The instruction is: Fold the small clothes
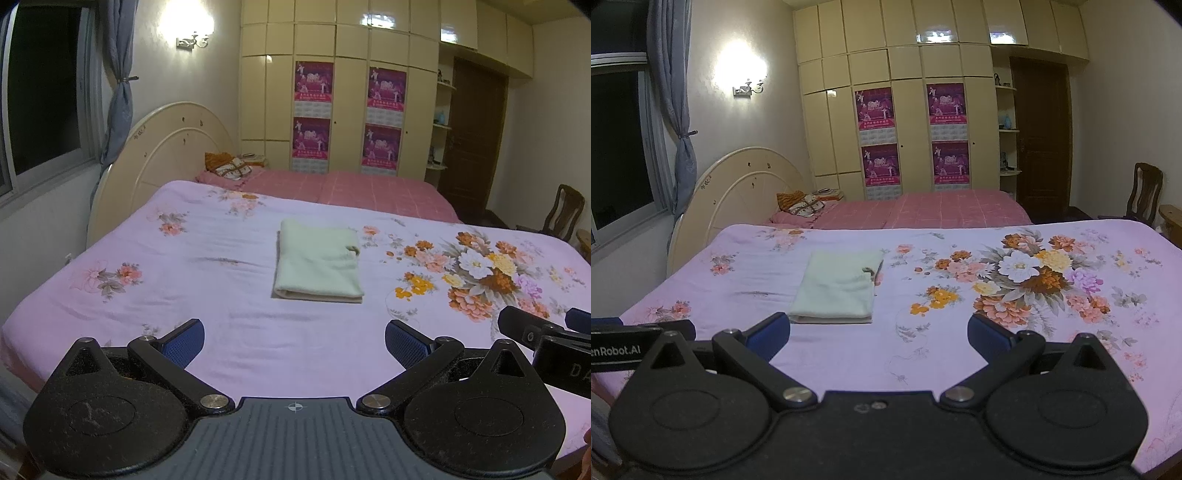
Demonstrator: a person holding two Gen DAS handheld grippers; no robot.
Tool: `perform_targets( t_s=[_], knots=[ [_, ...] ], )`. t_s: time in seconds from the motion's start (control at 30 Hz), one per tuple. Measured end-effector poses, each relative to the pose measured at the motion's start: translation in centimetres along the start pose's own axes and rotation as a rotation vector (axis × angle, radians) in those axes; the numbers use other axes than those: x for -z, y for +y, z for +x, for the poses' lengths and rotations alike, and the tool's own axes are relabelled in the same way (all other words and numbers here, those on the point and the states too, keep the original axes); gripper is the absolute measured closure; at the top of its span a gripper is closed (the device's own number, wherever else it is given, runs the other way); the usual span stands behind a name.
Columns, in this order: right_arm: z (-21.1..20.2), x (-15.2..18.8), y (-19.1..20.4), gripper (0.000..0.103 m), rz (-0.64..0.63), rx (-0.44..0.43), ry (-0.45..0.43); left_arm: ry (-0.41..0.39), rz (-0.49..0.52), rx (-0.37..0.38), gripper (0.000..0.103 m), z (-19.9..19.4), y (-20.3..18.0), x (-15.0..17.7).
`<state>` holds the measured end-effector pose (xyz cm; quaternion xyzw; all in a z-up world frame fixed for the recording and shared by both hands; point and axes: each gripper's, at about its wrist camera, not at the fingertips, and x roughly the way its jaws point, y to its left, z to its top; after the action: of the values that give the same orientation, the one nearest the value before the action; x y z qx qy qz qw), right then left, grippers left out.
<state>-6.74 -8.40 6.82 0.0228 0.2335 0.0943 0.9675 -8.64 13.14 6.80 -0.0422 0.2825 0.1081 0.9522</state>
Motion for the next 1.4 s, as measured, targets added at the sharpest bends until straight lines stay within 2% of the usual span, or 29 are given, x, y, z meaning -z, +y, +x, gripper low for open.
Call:
perform_targets(
  t_s=[1.4],
  knots=[
    [0.8,-0.1,-0.5,0.001,0.0,-0.008,0.011,0.016,0.01,0.002,0.0,1.1,-0.5,-0.2]
  ],
)
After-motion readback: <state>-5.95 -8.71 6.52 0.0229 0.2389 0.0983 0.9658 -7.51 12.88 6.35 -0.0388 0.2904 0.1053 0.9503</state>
